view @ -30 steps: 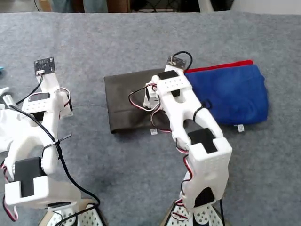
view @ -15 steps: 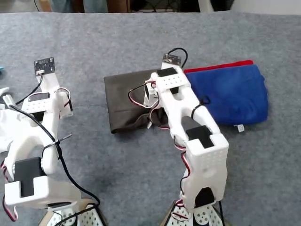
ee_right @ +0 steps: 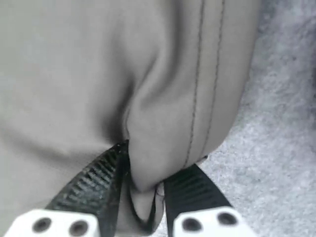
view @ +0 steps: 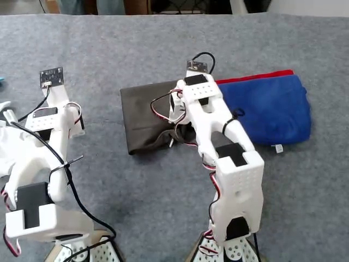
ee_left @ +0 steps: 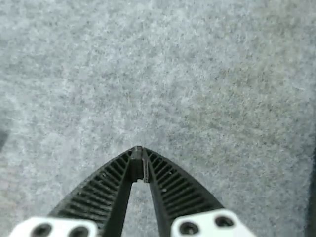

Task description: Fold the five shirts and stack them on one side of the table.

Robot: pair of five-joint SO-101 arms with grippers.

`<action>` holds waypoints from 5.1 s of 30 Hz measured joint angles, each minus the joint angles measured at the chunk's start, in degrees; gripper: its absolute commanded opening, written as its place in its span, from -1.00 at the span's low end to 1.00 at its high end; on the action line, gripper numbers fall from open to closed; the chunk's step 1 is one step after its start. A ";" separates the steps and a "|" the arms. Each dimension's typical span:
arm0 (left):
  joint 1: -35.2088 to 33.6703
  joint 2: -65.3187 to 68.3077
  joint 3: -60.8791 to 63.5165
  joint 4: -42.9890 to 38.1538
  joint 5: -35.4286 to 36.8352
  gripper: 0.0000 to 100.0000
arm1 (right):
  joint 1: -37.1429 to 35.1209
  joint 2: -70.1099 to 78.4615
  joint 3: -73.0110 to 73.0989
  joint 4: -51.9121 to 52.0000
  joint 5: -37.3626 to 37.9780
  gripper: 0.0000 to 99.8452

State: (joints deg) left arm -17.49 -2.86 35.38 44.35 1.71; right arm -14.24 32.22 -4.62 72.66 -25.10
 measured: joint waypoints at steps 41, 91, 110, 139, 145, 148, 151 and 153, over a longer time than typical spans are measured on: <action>17.93 65.23 -98.99 43.08 27.25 -0.64 | 2.55 -0.35 1.58 -5.01 -3.60 -0.97; 39.21 63.12 -121.05 13.27 26.20 -0.94 | 27.08 -44.48 1.67 -1.32 24.70 -0.97; 46.51 66.37 -115.69 5.10 26.29 -0.94 | 39.30 -44.48 14.51 -14.86 40.09 -0.97; 48.00 70.95 -117.45 11.52 26.11 -0.73 | 40.62 -45.10 25.14 -14.95 40.35 0.02; 45.36 65.49 -119.12 14.68 26.11 -0.73 | 40.62 -45.10 23.38 -12.66 40.35 -0.15; 45.36 64.53 -119.12 17.14 26.29 -0.73 | 40.62 -45.10 19.69 -11.25 40.35 -0.59; 45.71 64.53 -119.12 22.51 29.89 -0.73 | 40.62 -45.01 17.14 -12.92 40.35 -0.99; 46.24 64.53 -119.47 26.55 32.35 -0.73 | 40.62 -43.34 16.53 -18.02 40.35 -0.90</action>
State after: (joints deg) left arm 28.75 61.67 -84.09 70.90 34.07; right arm 26.37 -11.12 11.91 54.64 15.25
